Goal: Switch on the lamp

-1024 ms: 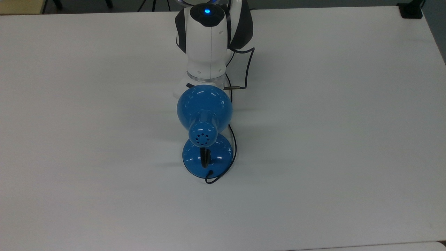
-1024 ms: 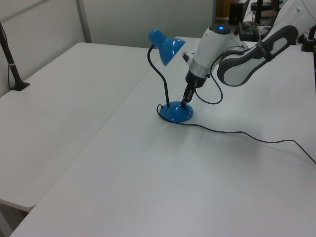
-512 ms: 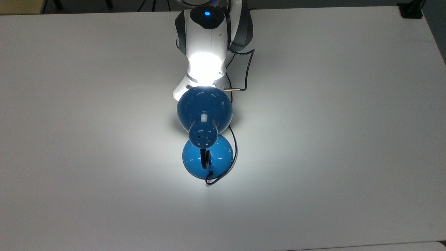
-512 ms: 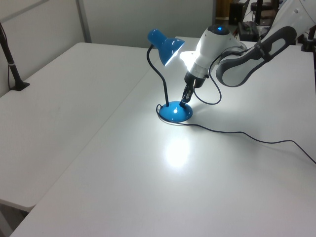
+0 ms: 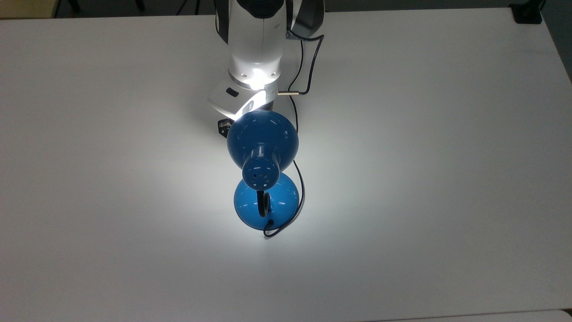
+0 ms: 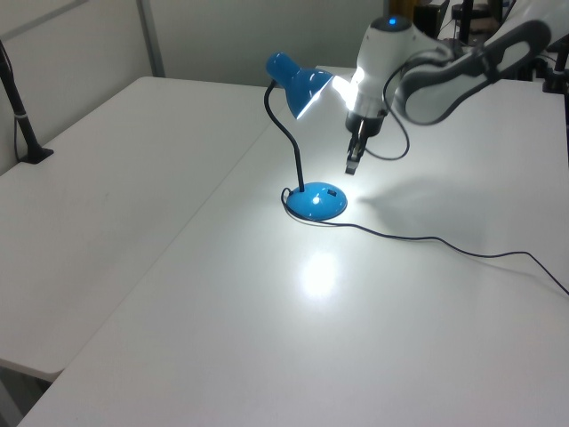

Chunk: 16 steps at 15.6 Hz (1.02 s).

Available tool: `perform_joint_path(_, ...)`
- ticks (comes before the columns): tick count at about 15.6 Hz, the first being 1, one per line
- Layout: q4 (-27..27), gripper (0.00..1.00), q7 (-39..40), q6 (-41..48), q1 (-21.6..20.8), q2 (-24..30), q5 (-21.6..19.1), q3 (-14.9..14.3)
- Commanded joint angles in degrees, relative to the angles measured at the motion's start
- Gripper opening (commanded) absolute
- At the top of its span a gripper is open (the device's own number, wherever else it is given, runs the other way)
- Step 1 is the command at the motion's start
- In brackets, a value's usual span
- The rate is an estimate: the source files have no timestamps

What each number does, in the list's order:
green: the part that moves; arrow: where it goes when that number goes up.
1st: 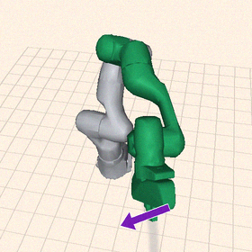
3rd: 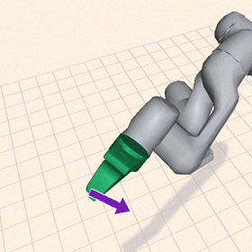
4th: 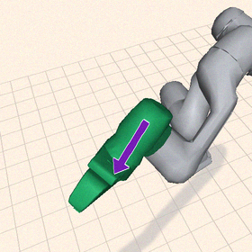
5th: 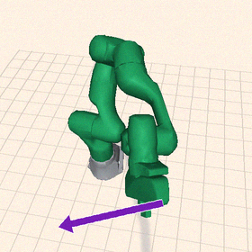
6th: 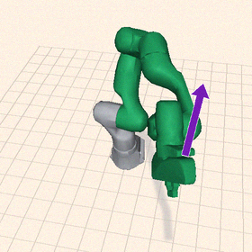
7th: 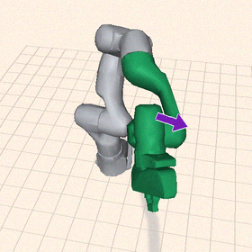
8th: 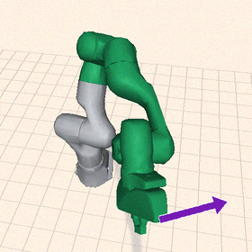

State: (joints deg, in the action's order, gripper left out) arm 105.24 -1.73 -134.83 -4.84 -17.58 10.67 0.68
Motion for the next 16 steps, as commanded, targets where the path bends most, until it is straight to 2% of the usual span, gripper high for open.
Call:
perform_joint_path(1, 1.46, 0.00, -1.44, 9.56, -0.43, 5.61, 0.76, -0.16)
perform_joint_path(5, 1.02, 0.00, -1.53, 15.72, -0.69, 10.18, 0.15, -0.16)
perform_joint_path(9, -0.12, 0.01, -1.44, 22.31, -0.61, 14.76, -5.65, -0.24)
perform_joint_path(12, -4.41, 0.07, -1.53, 29.86, -0.78, 15.73, -5.92, -0.24)
perform_joint_path(13, -6.08, 0.13, -1.53, 31.72, -0.61, 15.73, -5.92, -0.24)
perform_joint_path(14, -7.06, 0.23, -1.53, 32.87, -0.52, 15.73, -6.01, -0.24)
perform_joint_path(16, -8.90, 0.48, -1.53, 35.41, -0.52, 15.82, -6.01, -0.42)
